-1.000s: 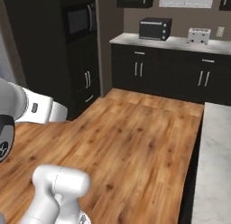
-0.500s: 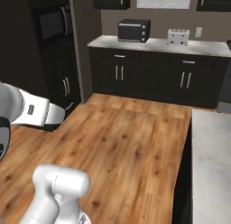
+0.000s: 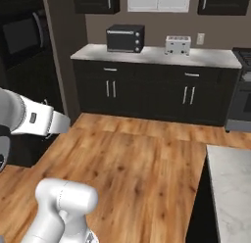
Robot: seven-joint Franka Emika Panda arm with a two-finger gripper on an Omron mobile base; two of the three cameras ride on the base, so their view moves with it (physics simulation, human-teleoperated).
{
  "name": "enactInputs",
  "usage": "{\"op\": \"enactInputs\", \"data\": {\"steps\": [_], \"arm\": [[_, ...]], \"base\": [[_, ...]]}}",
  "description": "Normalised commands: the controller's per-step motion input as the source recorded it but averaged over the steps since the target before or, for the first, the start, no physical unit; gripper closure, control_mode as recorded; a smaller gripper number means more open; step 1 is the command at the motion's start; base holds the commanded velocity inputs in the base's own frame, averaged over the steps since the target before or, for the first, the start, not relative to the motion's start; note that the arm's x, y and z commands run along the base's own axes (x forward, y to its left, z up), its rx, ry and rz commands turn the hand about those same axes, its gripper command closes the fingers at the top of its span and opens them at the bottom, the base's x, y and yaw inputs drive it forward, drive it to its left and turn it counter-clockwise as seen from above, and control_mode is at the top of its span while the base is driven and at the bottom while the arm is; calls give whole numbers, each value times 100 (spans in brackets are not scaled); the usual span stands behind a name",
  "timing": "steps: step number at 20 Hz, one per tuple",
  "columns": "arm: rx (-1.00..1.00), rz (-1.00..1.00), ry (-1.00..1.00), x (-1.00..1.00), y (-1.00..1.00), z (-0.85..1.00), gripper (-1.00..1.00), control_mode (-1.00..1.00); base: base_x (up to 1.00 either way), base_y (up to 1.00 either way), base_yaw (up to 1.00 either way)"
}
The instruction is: Place the liquor on the top shelf of the fridge to keep it out of children's reach, and place the kiwi and avocado on lower shelves for easy access.
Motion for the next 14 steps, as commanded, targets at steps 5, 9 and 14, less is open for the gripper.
{"op": "enactInputs", "data": {"steps": [5, 9, 14], "arm": [[0, 0, 0, 0, 0, 0, -100, 100], [0, 0, 0, 0, 0, 0, -100, 100], [0, 0, 0, 0, 0, 0, -100, 100]], "base": [[98, 5, -40], [89, 3, -50], [82, 14, -54]]}}
